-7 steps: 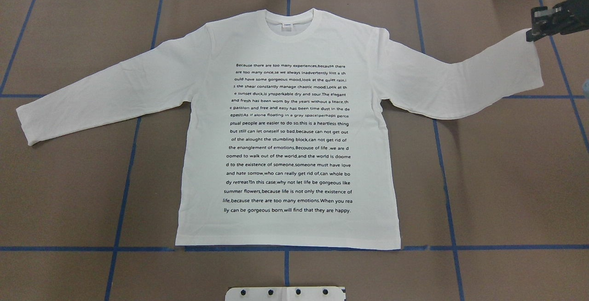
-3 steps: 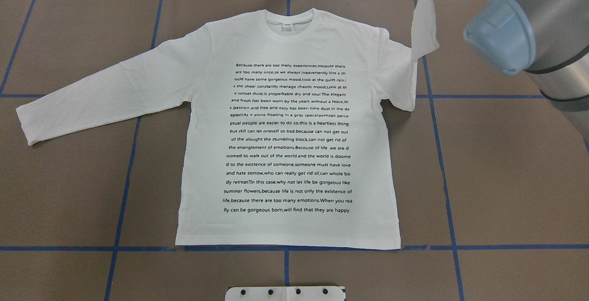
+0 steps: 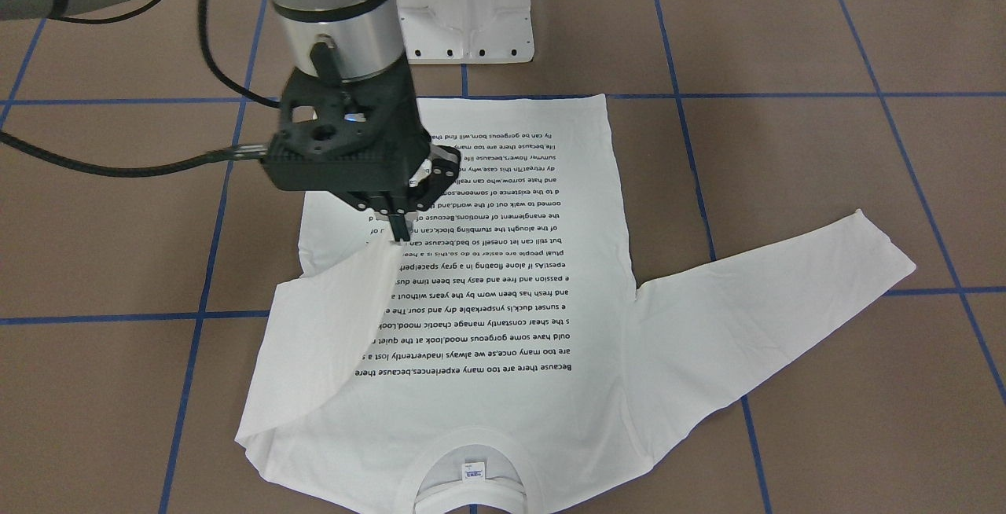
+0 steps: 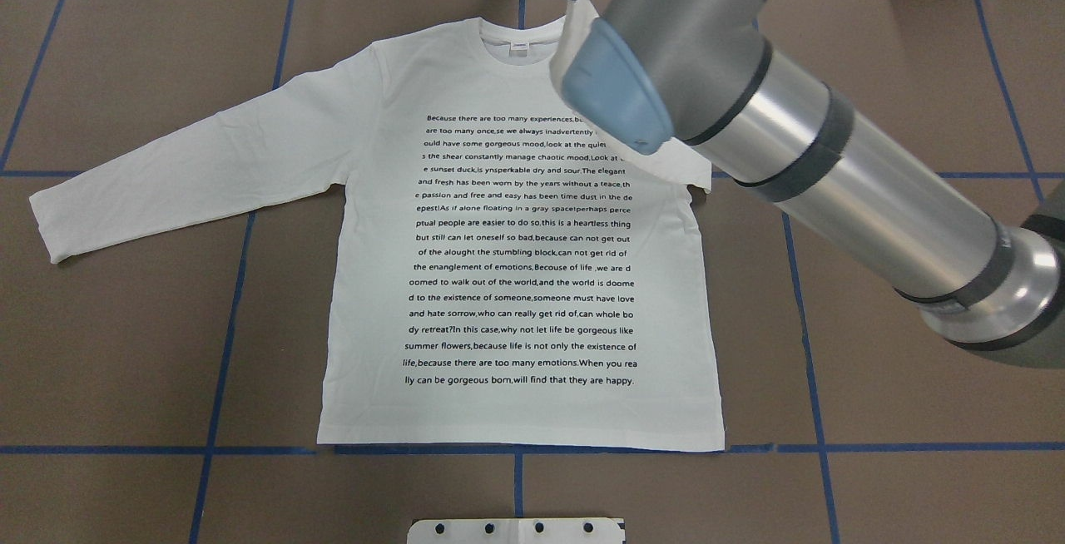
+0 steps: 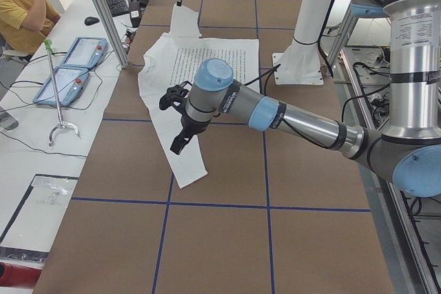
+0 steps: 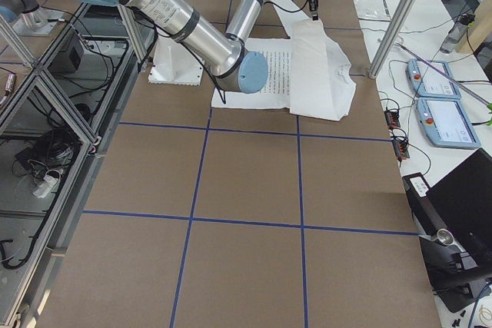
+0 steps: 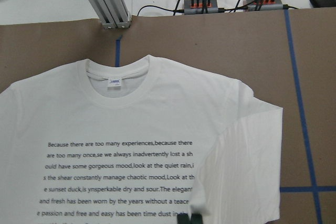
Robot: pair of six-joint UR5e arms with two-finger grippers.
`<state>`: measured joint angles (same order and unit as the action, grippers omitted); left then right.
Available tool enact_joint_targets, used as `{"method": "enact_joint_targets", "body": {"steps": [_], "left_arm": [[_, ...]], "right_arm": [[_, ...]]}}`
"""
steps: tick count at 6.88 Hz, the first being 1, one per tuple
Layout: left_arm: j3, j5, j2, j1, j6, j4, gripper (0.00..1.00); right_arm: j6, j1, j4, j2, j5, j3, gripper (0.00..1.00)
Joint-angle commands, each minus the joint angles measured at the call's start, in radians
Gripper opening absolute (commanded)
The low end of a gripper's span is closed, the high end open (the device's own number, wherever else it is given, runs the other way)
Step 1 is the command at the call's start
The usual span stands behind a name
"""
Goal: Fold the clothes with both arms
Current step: 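Carry the sleeve across the shirt body with the right gripper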
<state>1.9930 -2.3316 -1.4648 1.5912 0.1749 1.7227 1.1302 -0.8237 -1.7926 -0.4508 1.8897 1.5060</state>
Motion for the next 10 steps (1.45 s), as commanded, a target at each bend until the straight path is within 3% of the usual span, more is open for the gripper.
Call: {"method": "enact_joint_targets", "body": {"steps": [1,3,4,5,6,9,10], "left_arm": [[0.000,0.000,0.006,0.003,0.000,0.000,1.00],[-0.002,0.000,0.007,0.001,0.000,0.000,1.00],[-0.002,0.000,0.006,0.001,0.000,0.000,1.00],[-0.002,0.000,0.007,0.003,0.000,0.000,1.00],[-0.003,0.000,0.007,0.001,-0.003,-0.002,1.00],[-0.008,0.000,0.001,0.000,-0.006,-0.002,1.00],[-0.011,-0.002,-0.006,0.000,-0.003,0.000,1.00]], "right_arm": [[0.115,0.137,0.198,0.185,-0.126,-0.328,0.00],[0.219,0.245,0.303,0.185,-0.326,-0.417,0.00],[0.226,0.251,0.344,0.187,-0.331,-0.450,0.00],[0.279,0.252,0.375,0.211,-0.336,-0.495,0.64],[0.316,0.252,0.375,0.290,-0.359,-0.601,0.99],[0.329,0.242,0.371,0.317,-0.350,-0.619,1.00],[0.316,0.203,0.333,0.314,-0.302,-0.612,1.00]]}}
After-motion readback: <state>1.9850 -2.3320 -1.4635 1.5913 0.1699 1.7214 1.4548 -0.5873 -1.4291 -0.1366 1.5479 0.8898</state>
